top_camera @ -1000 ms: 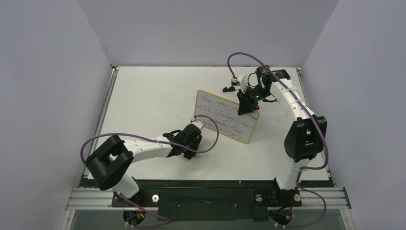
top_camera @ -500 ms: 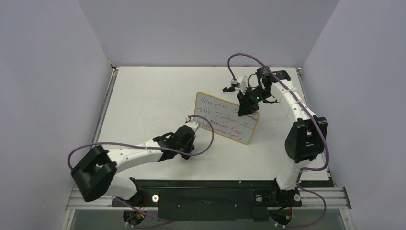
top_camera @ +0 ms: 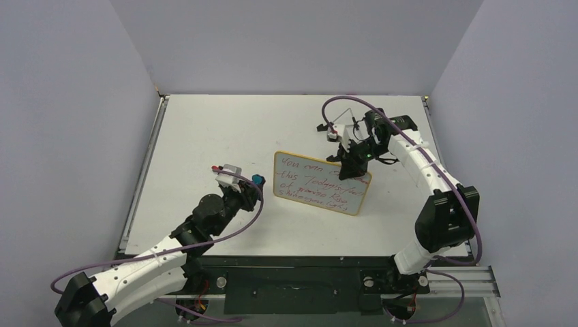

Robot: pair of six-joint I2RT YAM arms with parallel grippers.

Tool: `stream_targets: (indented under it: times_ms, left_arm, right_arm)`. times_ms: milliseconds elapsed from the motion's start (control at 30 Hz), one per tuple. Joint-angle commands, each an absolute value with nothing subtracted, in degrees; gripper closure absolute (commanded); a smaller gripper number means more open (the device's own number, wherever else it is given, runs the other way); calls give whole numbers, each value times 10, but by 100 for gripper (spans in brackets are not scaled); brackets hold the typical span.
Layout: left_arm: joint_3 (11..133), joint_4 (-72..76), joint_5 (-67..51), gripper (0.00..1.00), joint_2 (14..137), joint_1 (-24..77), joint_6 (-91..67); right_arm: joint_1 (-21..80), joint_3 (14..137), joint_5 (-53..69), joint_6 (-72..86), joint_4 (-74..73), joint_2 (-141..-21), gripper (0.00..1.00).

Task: Erase the whiteboard
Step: Erase the whiteboard at the center of the board.

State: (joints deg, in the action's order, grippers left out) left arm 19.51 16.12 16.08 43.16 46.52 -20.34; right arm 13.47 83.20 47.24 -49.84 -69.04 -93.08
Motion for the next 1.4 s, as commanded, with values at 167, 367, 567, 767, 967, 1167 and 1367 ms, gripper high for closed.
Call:
stream_targets:
  times_ms: [167, 367, 567, 767, 967, 1167, 1367]
  left_arm:
    - [180, 359, 120, 100, 476, 400, -239]
    - [179, 485, 0, 100, 557, 320, -316]
    - [208, 553, -93, 100, 640, 289, -304]
    - [229, 591, -84, 100, 696, 290, -251]
    - [256, 641, -48, 100, 768, 313, -225]
    - [229, 671, 66, 100, 766, 389, -164]
    - [204, 701, 144, 100, 770, 441, -113]
  right_arm:
    - [166, 774, 443, -471, -628, -884, 100]
    - [178, 773, 430, -469, -621, -882, 100]
    - [185, 763, 418, -457, -598, -873, 100]
    - [196, 759, 409, -443, -581, -869, 100]
    - [207, 759, 404, -439, -577, -869, 100]
    - [208, 759, 410, -416, -564, -867, 100]
    - [208, 752, 426, -332, -512, -880, 100]
